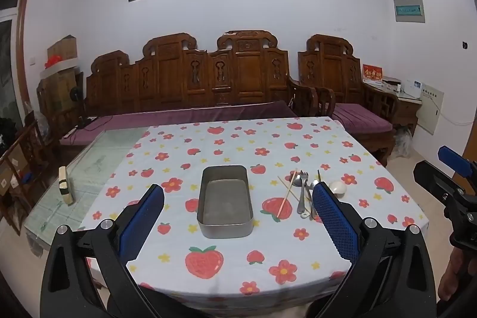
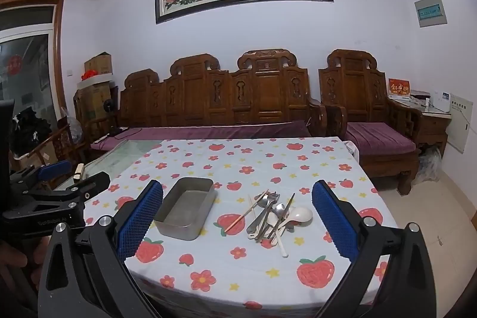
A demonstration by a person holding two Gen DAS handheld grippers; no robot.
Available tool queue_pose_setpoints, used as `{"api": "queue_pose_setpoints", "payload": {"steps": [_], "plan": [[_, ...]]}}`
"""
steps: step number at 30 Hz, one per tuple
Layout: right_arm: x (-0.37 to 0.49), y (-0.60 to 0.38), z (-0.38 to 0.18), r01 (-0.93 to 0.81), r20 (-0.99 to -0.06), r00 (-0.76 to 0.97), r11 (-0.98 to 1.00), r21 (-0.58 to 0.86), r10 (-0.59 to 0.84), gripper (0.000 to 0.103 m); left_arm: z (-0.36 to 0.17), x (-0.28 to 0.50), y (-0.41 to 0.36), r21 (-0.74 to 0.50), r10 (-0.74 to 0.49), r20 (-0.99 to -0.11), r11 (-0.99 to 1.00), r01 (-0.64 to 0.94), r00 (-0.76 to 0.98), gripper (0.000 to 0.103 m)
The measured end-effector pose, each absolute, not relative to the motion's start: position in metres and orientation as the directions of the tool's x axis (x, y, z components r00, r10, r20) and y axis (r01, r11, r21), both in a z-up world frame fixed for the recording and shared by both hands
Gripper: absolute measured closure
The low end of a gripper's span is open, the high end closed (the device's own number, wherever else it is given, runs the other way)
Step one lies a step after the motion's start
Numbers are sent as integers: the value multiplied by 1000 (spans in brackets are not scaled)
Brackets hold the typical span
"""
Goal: Organize utensils
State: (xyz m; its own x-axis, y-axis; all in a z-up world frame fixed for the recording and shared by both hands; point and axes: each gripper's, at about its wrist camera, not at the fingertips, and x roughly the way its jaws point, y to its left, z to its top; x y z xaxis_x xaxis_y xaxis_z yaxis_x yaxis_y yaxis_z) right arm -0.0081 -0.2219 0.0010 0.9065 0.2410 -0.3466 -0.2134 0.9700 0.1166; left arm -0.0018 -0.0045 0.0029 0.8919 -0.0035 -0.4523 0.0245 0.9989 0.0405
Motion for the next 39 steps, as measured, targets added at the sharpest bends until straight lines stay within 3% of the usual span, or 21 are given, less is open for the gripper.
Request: {"api": "queue_pose_setpoints", "payload": {"steps": [39], "plan": [[-15, -212, 15, -218, -342, 907, 969, 114, 245, 2, 8, -2, -10, 38, -5, -447, 999, 25, 895, 6]]}}
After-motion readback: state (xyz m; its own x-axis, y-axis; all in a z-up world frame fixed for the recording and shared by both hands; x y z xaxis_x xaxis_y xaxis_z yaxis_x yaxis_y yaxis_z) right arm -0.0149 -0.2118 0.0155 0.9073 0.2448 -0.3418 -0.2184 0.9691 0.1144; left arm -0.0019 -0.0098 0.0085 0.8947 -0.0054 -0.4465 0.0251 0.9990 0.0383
